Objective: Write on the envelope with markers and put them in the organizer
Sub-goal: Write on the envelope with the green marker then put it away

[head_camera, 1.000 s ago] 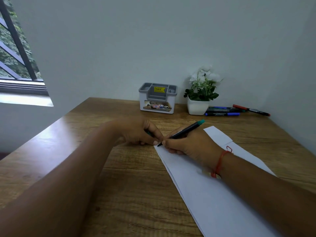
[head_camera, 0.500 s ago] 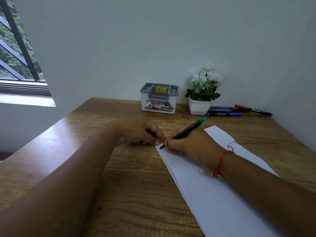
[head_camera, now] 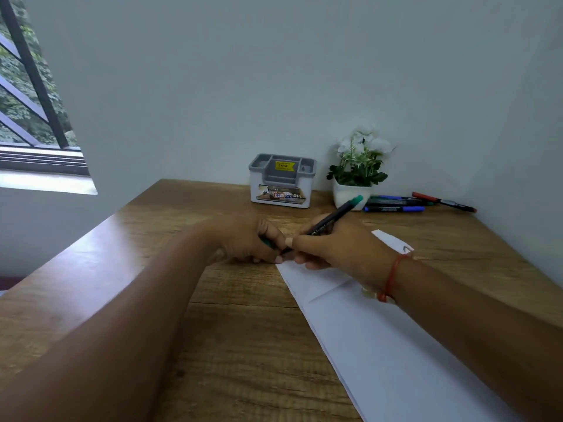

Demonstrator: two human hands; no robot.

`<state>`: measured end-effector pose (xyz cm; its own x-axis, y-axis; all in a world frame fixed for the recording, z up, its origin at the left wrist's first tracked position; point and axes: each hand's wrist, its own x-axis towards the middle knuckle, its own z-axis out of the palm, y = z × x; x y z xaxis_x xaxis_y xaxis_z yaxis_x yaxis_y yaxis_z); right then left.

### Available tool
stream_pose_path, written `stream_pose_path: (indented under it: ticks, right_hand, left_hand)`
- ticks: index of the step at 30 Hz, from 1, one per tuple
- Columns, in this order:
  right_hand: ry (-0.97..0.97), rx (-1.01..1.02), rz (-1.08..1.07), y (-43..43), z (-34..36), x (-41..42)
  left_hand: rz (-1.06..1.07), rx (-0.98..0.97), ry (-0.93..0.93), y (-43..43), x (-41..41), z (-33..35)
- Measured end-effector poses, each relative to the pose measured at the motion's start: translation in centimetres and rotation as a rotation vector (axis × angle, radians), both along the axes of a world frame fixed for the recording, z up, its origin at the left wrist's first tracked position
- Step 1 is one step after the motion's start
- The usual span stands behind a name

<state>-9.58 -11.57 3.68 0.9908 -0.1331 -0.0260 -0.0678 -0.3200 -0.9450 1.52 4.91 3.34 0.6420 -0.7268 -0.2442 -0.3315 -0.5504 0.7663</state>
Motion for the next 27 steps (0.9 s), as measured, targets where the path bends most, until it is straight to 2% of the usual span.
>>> stream_pose_path:
  ticks: [7, 27]
  right_hand:
    - [-0.023, -0.138, 0.002, -0.5, -1.9, 0.0]
    - [-0.029, -0.233, -0.053, -0.3, -3.0, 0.5]
  left_hand:
    - [-0.054, 0.039, -0.039, 0.1, 0.1, 0.0]
    - [-0.086, 0.045, -0.038, -0.2, 0.6, -0.1]
